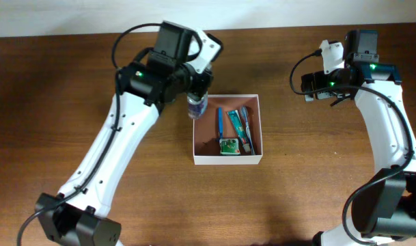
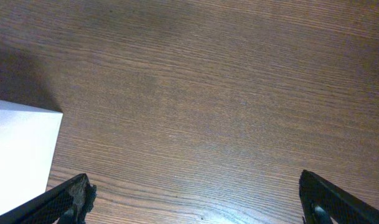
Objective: Pack container
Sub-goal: 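Lift the pump bottle right and lower it into the box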
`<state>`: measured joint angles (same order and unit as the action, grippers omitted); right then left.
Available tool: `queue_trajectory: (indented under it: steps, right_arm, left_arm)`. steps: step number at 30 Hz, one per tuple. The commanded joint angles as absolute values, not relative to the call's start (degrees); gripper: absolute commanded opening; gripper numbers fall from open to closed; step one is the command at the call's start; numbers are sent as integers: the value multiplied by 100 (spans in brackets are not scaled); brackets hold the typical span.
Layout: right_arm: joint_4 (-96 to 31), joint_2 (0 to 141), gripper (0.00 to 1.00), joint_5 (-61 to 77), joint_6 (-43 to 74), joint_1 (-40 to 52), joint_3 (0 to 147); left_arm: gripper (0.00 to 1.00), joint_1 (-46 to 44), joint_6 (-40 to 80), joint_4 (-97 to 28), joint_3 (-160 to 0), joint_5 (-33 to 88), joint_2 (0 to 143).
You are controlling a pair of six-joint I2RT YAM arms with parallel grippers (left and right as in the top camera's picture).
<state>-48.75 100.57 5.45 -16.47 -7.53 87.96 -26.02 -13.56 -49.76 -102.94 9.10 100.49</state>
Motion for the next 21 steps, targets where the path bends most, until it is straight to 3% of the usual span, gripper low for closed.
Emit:
queue_trajectory:
  steps: [1,8,21]
  right_arm:
    - [-4860,10101,98,537,-1577,-779,8866]
    - [-4860,10101,98,537,-1577,-779,8866]
    - [-4860,10101,98,537,-1577,-779,8868]
  left_arm:
    - [28,-2626,-1774,-4821,-10510,1118,9800]
    - [28,-2626,-2532,-4663,-10510,1951,10090]
    - [28,-2622,-2965,-4110,-10510,2115,10936]
